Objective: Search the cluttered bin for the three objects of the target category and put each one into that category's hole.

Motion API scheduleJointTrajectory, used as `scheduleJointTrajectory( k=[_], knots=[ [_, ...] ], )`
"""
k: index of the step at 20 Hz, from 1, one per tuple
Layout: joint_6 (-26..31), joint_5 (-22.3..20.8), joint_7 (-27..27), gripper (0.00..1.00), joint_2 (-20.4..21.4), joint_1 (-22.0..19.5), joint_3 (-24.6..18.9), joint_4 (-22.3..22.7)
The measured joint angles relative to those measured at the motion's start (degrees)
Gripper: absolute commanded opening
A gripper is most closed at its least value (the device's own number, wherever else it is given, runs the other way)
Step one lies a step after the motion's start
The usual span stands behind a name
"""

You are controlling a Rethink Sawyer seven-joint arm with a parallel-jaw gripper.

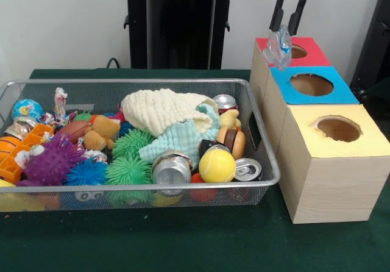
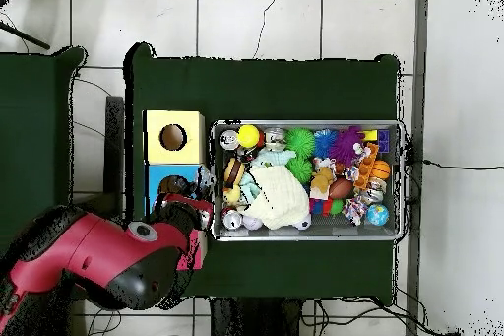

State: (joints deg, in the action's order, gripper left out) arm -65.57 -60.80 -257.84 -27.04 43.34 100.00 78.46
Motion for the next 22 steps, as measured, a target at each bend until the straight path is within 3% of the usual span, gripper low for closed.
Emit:
scheduleJointTrajectory(
  k=[22],
  knots=[
    [0.0,0.0,0.0,0.00,-2.2,0.0,-0.1,0.0]
  ],
)
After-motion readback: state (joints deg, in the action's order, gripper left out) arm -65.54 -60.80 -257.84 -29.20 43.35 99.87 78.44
